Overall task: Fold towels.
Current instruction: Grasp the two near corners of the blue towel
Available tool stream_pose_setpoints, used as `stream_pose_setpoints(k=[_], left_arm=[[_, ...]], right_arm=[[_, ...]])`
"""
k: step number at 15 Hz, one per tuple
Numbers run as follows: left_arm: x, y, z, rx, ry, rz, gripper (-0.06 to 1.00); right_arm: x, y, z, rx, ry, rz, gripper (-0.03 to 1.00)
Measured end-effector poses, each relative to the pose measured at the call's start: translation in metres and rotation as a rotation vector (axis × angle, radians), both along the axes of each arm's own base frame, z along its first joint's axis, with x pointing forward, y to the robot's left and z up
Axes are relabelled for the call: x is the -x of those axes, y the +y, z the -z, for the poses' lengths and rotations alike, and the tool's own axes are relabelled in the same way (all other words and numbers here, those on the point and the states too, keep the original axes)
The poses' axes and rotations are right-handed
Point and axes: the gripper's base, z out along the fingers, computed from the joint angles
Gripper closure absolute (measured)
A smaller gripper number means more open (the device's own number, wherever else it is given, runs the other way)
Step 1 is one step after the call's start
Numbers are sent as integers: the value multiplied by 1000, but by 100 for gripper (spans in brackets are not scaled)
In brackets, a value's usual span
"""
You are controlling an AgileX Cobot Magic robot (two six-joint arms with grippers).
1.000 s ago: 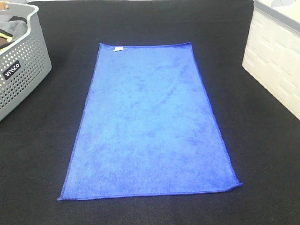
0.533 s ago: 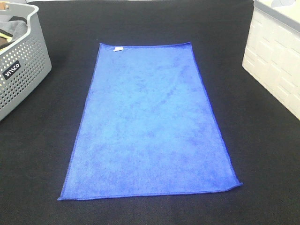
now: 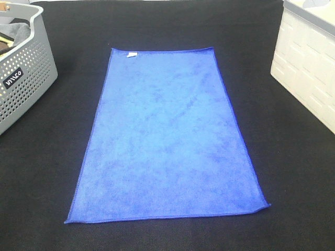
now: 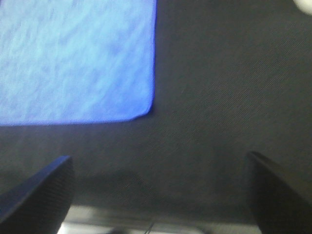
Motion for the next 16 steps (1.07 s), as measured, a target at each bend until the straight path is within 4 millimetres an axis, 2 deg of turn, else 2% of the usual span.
stream_pose_setpoints(k=[1,2,6,9,10,11,13,16], left_arm=[[-12,-3,3,47,69,13,15],[-30,-8,9,108,176,33,15],[-80,-17,36,146,433,116,15],[-113,-22,60,169,524,173,15],[-122,-23,68,178,546,175,15],[-122,-23,68,178,546,175,15],[-140,-23,91,182,616,171,15],[-154,-22,113,177,677,159,19]], right_arm=[[-6,1,2,-15,37,-1,10],[-22,5,10,-55,134,0,10],[-62,11,31,-110,267,-12,10],[-87,15,49,-125,308,-45,10],[-95,16,56,-129,329,-50,10],[-95,16,56,-129,329,-50,10],[-111,17,74,-132,368,-52,10],[-126,18,98,-142,427,-54,10]])
